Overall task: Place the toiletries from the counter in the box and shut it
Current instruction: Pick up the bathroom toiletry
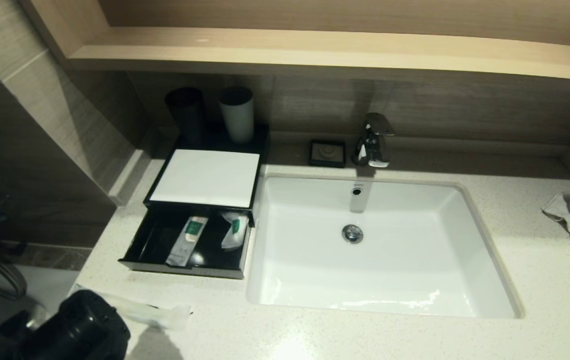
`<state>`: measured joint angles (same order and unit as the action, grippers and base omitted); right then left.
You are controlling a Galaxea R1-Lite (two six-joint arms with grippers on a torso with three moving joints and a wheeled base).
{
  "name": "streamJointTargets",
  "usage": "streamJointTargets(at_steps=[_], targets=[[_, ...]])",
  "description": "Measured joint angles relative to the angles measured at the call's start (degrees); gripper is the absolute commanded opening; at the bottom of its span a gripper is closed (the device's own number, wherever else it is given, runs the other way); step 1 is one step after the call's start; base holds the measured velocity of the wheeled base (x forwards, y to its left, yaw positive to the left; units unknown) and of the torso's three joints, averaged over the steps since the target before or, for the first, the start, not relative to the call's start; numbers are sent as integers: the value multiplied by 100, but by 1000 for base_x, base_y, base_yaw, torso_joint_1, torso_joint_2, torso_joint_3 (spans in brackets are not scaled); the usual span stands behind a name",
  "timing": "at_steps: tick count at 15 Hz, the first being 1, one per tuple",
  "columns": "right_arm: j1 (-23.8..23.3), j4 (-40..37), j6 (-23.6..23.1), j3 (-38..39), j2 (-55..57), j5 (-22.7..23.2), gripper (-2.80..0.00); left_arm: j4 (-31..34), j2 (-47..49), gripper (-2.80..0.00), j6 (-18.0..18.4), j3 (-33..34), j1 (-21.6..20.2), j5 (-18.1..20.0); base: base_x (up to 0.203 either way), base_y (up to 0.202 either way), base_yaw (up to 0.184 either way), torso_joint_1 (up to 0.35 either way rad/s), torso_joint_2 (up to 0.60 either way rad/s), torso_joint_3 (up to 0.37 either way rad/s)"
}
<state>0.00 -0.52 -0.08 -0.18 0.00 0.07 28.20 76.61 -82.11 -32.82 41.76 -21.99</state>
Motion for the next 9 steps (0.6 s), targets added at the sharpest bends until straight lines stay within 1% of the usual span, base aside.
streamJointTargets(at_steps=[3,8,9], targets=[[0,0,0,0,0,0,-280,-31,112,-280,-80,-25,140,-68,0,0,0,0,0,0],[0,0,1,0,0,0,-280,-593,328,-280,-81,159,189,-434,0,0,0,0,0,0],[0,0,3,0,0,0,-280,-669,358,-280,-80,190,192,-461,0,0,0,0,0,0]])
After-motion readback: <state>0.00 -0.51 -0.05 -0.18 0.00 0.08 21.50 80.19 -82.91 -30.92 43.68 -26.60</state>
